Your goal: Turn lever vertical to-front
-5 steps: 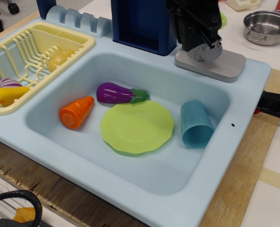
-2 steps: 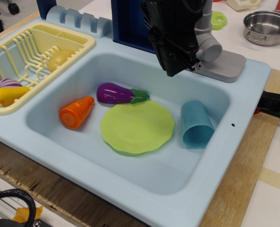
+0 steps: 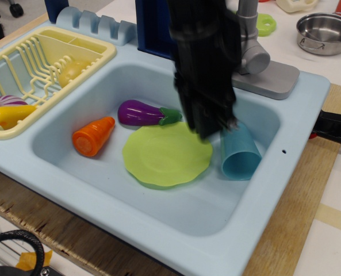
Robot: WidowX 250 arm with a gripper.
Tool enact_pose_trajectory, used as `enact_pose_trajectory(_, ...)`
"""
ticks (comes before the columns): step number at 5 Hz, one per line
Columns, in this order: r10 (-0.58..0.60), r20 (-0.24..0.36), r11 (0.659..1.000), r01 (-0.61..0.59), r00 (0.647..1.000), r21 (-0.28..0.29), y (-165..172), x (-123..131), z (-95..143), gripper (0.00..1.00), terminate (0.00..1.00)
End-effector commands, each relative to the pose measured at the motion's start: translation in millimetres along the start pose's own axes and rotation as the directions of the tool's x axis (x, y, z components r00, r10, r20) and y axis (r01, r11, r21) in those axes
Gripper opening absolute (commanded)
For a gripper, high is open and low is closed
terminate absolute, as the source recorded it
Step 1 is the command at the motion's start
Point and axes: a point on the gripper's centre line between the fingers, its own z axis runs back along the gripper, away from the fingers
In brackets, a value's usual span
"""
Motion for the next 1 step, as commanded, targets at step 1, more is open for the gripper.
enact_pose_trajectory(1, -0.004, 0.036, 1.0, 0.004, 0.999, 0.016, 2.4, 5.7, 8.8, 1.0, 1.0)
